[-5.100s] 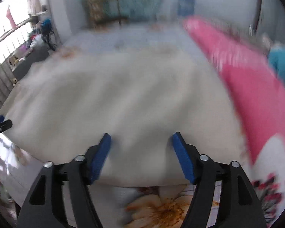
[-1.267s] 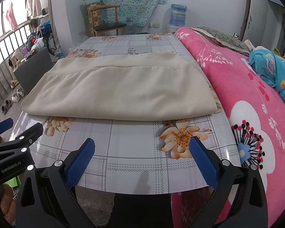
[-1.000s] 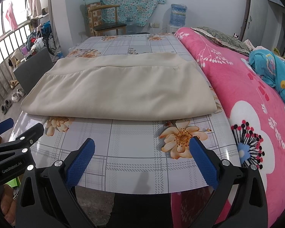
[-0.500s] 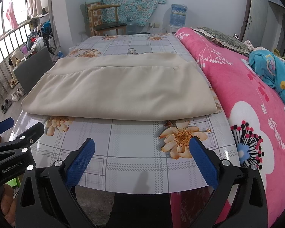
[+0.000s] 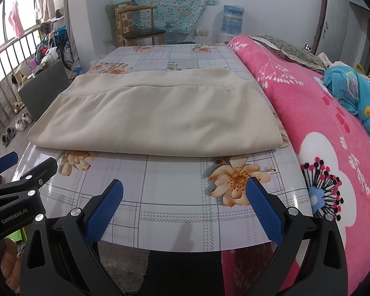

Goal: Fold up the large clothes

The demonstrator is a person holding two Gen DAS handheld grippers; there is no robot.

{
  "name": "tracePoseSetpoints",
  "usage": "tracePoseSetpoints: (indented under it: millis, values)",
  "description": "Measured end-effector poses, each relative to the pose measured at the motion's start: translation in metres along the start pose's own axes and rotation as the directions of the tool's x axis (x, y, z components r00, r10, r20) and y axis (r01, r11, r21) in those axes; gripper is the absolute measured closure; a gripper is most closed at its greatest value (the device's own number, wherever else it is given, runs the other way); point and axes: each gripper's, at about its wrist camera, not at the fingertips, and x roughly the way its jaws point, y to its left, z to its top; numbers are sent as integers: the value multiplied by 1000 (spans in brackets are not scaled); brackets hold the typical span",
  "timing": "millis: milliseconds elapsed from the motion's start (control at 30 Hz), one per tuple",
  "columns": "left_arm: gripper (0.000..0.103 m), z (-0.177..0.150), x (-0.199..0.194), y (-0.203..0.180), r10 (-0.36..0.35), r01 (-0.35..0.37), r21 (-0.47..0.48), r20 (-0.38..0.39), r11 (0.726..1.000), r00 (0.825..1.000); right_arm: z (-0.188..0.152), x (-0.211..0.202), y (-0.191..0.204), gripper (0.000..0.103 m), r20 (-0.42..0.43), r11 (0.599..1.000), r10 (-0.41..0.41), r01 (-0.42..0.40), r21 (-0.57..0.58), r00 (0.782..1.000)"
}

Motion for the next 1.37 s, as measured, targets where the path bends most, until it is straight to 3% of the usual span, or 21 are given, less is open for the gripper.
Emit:
tracePoseSetpoints:
  millis: [1367]
  values:
    - [8, 1, -1, -3, -6, 6, -5, -3, 1000, 1000, -1, 3, -3, 6, -13, 1000, 1, -1, -5, 1000]
